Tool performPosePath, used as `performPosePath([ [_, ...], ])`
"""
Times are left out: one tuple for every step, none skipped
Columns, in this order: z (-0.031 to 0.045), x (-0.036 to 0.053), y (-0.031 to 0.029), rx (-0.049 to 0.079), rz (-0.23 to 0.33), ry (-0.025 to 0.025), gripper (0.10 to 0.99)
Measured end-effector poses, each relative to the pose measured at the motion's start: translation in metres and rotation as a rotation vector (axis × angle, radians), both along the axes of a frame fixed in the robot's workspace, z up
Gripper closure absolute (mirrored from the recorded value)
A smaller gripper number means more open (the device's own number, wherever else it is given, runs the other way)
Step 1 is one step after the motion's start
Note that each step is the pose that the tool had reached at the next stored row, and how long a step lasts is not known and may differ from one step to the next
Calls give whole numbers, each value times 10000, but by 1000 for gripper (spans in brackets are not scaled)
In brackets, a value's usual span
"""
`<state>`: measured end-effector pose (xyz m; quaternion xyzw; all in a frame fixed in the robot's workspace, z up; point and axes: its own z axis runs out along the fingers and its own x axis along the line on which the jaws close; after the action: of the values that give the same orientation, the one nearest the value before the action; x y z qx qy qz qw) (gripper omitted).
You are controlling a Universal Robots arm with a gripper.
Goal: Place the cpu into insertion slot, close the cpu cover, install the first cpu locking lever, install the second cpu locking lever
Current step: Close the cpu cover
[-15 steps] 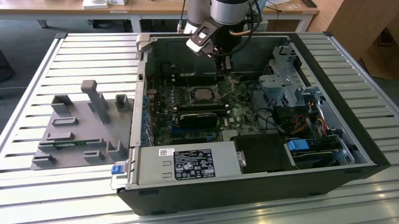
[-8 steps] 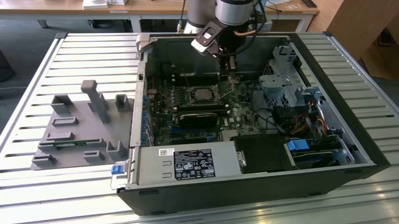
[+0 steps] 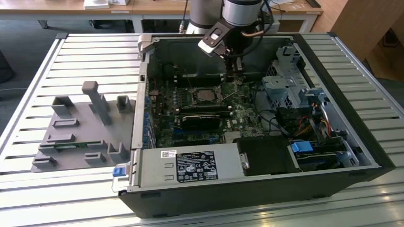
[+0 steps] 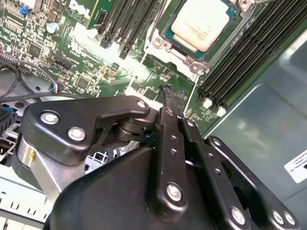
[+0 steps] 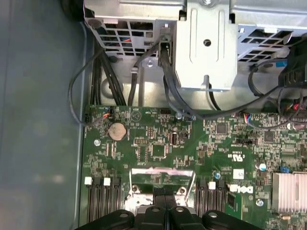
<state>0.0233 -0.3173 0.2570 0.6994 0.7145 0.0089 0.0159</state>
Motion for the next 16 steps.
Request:
performPosePath([
  [-3,13,0,0,0,5,980],
  [-5,27,0,-1,0,8,980],
  [-7,40,0,-1,1,11,980],
  [-8,53,1,-3,0,15,980],
  [-9,66,2,-3,-1,17,980],
  [-11,77,4,-1,-1,19,980],
  [-12,88,8,1,0,22,980],
  [-13,99,11,0,0,27,980],
  [-14,110,15,-1,0,34,980],
  [-15,121,21,0,1,40,980],
  [-17,131,27,0,0,45,980],
  [-18,141,33,0,1,50,980],
  [-20,150,39,-1,0,55,980],
  [-21,159,46,-2,-1,59,980],
  [-22,170,51,-5,0,64,980],
  [-23,181,55,-6,0,70,980],
])
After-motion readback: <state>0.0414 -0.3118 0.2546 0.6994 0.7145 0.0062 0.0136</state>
